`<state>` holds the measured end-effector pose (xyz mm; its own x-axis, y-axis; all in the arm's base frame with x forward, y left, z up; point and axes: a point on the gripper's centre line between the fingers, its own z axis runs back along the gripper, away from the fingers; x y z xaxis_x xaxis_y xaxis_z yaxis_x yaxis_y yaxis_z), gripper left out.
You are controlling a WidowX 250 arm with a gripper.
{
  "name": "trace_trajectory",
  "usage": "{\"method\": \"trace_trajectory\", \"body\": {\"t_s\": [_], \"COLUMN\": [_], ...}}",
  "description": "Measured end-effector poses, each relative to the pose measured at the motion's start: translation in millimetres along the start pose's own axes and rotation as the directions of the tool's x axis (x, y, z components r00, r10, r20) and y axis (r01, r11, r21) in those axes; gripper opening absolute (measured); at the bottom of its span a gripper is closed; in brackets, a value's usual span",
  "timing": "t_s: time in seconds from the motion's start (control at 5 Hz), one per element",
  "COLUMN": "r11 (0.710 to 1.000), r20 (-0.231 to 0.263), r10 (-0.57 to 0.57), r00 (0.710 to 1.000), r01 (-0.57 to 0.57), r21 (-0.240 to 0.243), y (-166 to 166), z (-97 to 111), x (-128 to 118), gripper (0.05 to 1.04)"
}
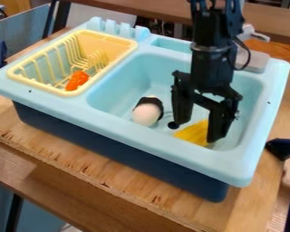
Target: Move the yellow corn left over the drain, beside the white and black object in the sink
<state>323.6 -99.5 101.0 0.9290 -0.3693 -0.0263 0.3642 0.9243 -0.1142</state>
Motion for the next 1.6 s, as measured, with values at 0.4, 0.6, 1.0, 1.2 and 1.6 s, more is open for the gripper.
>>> {"method": "trace_trajectory", "body": {"t_s": [0.4,0.6,1.0,1.2,1.6], "r11": [1.0,1.0,0.998,0.994,0.979], "r20": [-0.037,-0.037,0.008,0.032,0.036], "r10": [0.006,0.02,0.06,0.11,0.204], "r00": [0.999,0.999,0.998,0.993,0.978], "r01": [-0.005,-0.02,-0.06,-0.111,-0.204], "r21": [0.018,0.011,0.017,0.023,-0.004], "y": [6,6,6,20,57], "z": [-22,-23,-12,-1,2], "x": [14,15,6,1,-2], "gripper": [0.93,0.664,0.597,0.597,0.597]}}
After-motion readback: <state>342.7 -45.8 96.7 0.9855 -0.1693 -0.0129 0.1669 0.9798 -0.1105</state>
